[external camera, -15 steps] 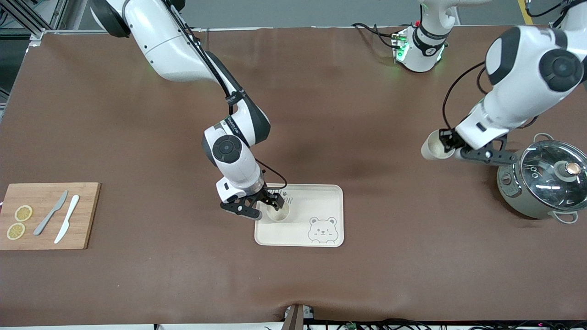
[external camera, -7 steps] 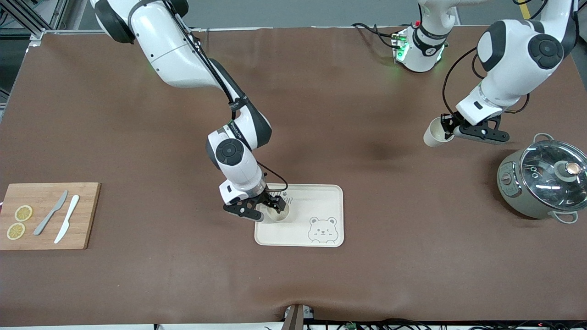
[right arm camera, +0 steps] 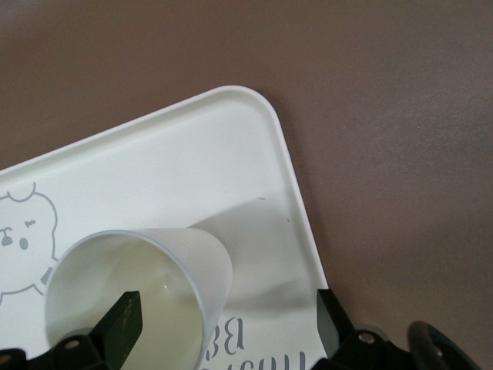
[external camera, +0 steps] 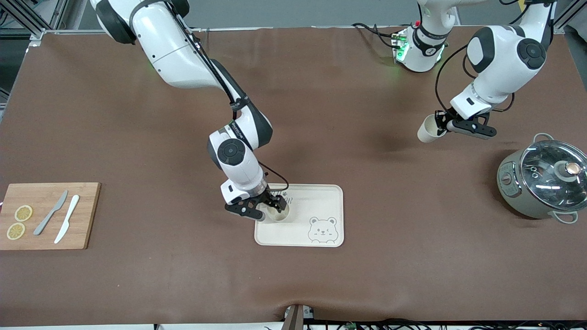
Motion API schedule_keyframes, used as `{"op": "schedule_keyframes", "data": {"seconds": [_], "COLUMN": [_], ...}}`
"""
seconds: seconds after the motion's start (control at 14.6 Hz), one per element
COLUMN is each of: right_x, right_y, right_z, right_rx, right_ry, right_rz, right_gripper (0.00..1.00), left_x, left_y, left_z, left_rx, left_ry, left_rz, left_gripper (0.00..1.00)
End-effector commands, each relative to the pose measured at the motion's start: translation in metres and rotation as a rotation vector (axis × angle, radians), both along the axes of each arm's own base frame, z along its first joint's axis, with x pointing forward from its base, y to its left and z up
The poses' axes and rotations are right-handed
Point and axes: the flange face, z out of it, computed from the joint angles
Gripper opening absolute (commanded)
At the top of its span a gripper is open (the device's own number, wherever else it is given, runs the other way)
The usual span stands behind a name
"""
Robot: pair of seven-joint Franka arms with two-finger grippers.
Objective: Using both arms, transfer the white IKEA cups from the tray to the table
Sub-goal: 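Grasp the other cup with the right gripper while the left gripper lowers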
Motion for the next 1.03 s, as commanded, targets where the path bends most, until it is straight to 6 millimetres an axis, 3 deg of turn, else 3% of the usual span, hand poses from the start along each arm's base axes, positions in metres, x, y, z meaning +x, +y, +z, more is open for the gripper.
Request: {"op": "schedule_keyframes", "data": {"seconds": [0.0,0.14,0.55,0.96], "right_x": [-0.002,-0.001,-0.001,-0.001], "right_y": [0.011,0.011,0.011,0.011], "right_z": [-0.003,-0.003,-0.003,-0.002], "right_rx": [-0.01,-0.008,-0.008,-0.008], "right_ry": [-0.016,-0.016,-0.016,-0.018], "right_rz": [0.002,0.0,0.0,0.001], "right_gripper": [1.0,1.0,1.0,0.8], "left_x": [-0.017,-0.021,-0.023,-0.022], "left_y": [0.006,0.018,0.025,0.026], "left_z": [-0.006,-0.019,-0.051,-0.092], "left_rx": [0.0,0.005,-0.033,-0.024], "left_ry": [-0.03,-0.056,-0.058,-0.018], "left_rz": [-0.028,-0.016,-0.039,-0.029], "left_gripper": [0.0,0.0,0.0,0.0]}}
